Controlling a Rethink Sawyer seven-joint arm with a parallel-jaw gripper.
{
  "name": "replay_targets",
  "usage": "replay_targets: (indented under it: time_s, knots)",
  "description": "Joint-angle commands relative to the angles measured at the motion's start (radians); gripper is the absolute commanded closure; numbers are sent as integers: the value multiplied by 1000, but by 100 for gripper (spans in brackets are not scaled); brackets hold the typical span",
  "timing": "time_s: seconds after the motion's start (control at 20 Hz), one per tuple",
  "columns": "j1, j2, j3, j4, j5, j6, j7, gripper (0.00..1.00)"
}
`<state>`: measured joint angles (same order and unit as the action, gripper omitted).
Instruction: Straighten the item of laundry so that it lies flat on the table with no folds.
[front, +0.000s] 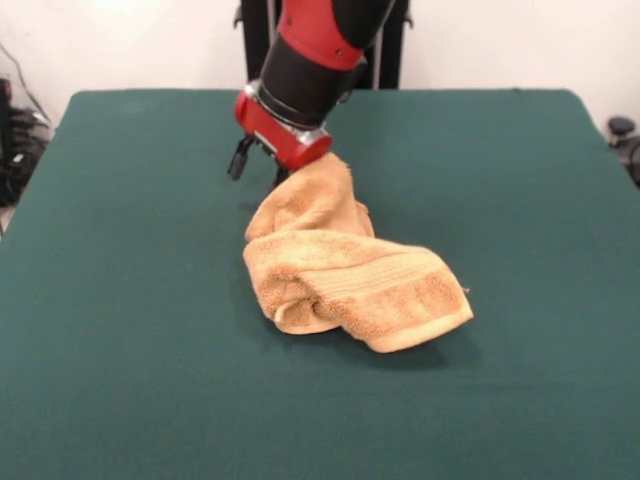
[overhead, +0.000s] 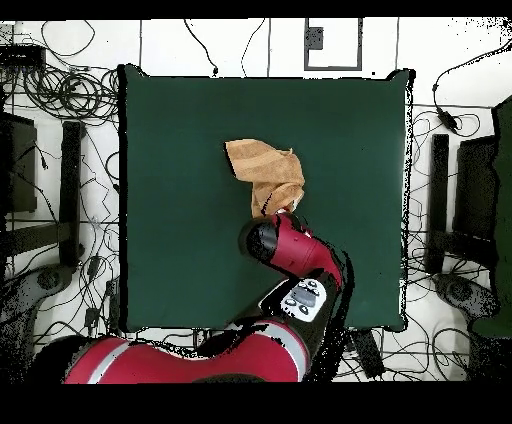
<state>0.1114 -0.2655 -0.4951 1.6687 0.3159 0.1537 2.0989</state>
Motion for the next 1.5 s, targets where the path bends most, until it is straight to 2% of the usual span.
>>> replay_targets:
  time_s: [0.05,0.65,1.05,1.1,1.3,1.5]
  knots:
    - [72,91,89,-115,91,124,223,0]
    - [134,116,17,-171,181,240,307,0]
    - [180,138,-33,-166,235,243,358,0]
    - [178,138,-32,-167,233,236,345,0]
    - [93,91,58,-164,148,208,168,0]
    - [-83,-10,256,-108,3,158,-101,0]
